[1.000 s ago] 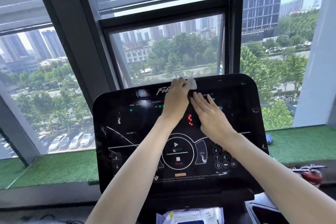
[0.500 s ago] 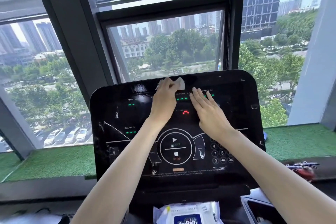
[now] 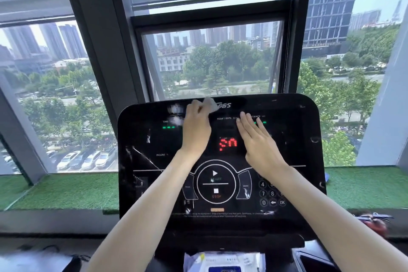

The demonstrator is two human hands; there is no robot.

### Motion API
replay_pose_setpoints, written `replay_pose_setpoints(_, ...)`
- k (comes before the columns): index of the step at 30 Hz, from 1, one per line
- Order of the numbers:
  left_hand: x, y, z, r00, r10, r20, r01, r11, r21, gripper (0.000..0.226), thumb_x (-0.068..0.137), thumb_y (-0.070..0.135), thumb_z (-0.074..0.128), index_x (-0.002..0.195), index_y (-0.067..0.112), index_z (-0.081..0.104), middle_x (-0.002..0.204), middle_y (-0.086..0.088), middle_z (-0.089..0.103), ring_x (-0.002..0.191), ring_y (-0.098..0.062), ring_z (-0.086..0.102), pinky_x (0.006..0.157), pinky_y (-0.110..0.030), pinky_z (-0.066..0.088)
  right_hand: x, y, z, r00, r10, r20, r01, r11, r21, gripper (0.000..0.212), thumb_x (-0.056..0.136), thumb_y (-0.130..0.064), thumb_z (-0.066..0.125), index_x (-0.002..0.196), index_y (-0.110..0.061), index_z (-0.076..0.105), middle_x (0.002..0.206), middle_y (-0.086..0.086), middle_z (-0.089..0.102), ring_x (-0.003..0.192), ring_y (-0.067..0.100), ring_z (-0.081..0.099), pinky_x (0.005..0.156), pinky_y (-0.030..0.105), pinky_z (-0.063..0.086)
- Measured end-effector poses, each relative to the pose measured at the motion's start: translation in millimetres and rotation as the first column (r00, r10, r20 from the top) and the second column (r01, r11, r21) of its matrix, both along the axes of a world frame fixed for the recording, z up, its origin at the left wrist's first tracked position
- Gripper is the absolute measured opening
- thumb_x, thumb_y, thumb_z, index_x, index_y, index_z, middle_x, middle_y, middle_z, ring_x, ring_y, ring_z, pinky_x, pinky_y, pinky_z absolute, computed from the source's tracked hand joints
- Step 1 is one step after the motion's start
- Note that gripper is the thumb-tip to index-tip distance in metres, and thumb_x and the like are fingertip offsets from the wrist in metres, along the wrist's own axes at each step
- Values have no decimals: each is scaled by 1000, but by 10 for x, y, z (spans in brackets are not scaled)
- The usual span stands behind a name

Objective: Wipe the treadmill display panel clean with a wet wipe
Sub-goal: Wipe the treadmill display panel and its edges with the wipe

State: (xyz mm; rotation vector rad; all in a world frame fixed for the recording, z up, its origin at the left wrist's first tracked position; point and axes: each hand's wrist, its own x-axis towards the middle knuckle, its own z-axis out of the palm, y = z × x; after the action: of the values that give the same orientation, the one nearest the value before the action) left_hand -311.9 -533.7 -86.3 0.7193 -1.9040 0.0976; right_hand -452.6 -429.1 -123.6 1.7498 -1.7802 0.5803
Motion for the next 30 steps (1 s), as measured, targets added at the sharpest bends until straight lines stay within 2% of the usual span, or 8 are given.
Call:
replay_pose_setpoints(2, -18, -35, -18, 982, -71, 173, 86, 993, -80, 41, 86, -8, 53, 122, 10, 60, 95, -7, 52, 93, -22, 48, 73, -31, 49, -25, 16, 23, 1000, 1, -12, -1, 1000, 6, 85, 55, 20, 60, 136, 7, 38, 144, 24, 36, 135, 35, 33, 112, 45, 22)
replay_pose_setpoints(6, -34, -69, 80, 934, 131, -332, -54, 972, 230, 34, 90, -7, 48, 113, 9, 66, 92, -5, 49, 89, -19, 46, 80, -31, 45, -34, 51, 28, 1000, 10, 2, -10, 1000, 27, 85, 58, 19, 59, 138, 6, 35, 147, 23, 32, 137, 33, 29, 113, 43, 18)
replay_pose_setpoints(7, -95, -6, 98, 930, 149, -337, -71, 970, 233, 34, 89, -7, 48, 113, 10, 66, 90, -4, 47, 88, -18, 44, 78, -28, 42, -32, 52, 27, 1000, 10, 6, -11, 999, 34, 84, 58, 19, 58, 138, 6, 35, 147, 22, 32, 137, 33, 29, 113, 43, 18)
replay_pose_setpoints(12, -359, 148, 91, 987, -96, 127, 99, 995, -21, 36, 92, -3, 46, 124, 10, 57, 94, -5, 48, 89, -17, 42, 75, -26, 40, -118, 150, 100, 999, 38, -36, -37, 999, 38, 85, 67, 12, 56, 144, 2, 23, 153, 18, 16, 143, 26, 14, 115, 38, 2)
replay_pose_setpoints(16, -424, 90, 119, 948, 125, -291, -54, 969, 242, 34, 90, -6, 45, 117, 7, 62, 91, -6, 45, 89, -22, 47, 76, -26, 43, -281, 324, 41, 997, 4, 74, -1, 999, -35, 84, 71, 15, 49, 146, 1, 16, 155, 15, 10, 143, 21, 3, 117, 35, 1)
replay_pose_setpoints(21, -792, 311, 96, 984, -120, 132, 122, 992, -11, 39, 90, -5, 46, 125, 11, 57, 100, -6, 48, 98, -20, 44, 72, -27, 42, -480, 430, 15, 992, -60, 113, 66, 997, -51, 82, 65, 18, 53, 142, 6, 27, 150, 22, 24, 142, 28, 18, 116, 40, 10)
replay_pose_setpoints(26, -790, 249, 180, 930, 147, -338, -64, 968, 244, 36, 90, -7, 44, 116, 9, 63, 89, -5, 44, 87, -22, 45, 75, -26, 38, -600, 465, -26, 994, -52, 99, 56, 998, -30, 80, 65, 19, 56, 140, 6, 32, 149, 22, 27, 140, 29, 22, 115, 40, 13)
replay_pose_setpoints(30, -940, 375, 105, 989, -85, 122, 92, 994, -50, 37, 88, -7, 48, 120, 9, 59, 96, -6, 48, 94, -20, 44, 73, -29, 45, -625, 445, -26, 997, -60, 55, 61, 998, -18, 81, 59, 18, 63, 136, 9, 38, 144, 25, 35, 136, 33, 32, 113, 44, 20)
